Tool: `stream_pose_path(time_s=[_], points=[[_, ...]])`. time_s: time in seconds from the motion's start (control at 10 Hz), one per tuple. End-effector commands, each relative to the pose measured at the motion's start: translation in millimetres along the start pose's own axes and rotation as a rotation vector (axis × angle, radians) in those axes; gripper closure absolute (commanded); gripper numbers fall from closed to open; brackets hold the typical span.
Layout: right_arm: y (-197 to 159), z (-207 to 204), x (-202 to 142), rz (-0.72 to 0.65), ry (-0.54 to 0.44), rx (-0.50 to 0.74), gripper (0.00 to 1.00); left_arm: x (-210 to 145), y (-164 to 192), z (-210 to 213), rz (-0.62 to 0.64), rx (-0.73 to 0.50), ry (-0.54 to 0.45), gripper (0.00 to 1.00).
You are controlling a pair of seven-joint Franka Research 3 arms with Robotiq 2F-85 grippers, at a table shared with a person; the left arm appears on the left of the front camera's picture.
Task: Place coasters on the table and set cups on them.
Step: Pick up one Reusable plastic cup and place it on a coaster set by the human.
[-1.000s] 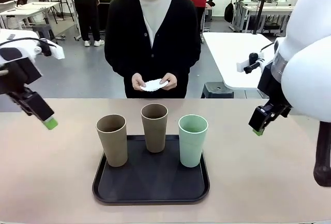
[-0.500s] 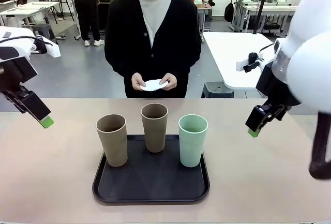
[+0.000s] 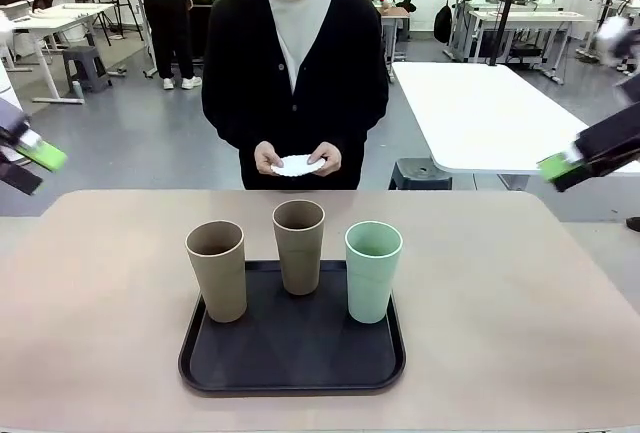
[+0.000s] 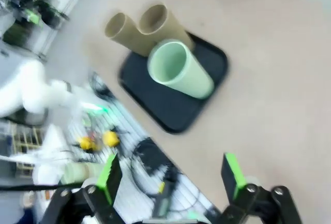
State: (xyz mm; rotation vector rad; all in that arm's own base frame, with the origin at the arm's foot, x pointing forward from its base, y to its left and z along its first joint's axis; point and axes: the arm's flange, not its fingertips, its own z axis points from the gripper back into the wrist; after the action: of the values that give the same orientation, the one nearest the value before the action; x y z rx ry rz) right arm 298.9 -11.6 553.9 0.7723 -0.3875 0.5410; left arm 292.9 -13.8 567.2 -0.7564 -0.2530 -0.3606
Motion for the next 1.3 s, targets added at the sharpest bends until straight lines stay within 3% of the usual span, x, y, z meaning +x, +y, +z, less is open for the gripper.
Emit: stream_pose_path(time_s=[0.0, 0.3, 0.7, 1.2], points=[[-38.7, 33.9, -30.4, -0.278, -0.279, 0.400, 0.00, -9.0, 38.9, 23.8, 0.266, -0.185, -0.103, 0.00], [-109.5, 77.0, -71.3, -0.490, -0.304, 0.449, 0.00, -38.3, 101.8, 61.7, 0.410, -0.142, -0.119, 0.00], [-146.1, 90.5, -95.4, -0.596, -0.284, 0.466, 0.00, -70.1, 155.8, 101.9, 0.523, -0.216, -0.221, 0.00], [-152.5, 99.9, -111.4, -0.627, -0.222, 0.469, 0.00, -83.5, 121.6, 92.2, 0.507, -0.252, -0.316, 0.00]])
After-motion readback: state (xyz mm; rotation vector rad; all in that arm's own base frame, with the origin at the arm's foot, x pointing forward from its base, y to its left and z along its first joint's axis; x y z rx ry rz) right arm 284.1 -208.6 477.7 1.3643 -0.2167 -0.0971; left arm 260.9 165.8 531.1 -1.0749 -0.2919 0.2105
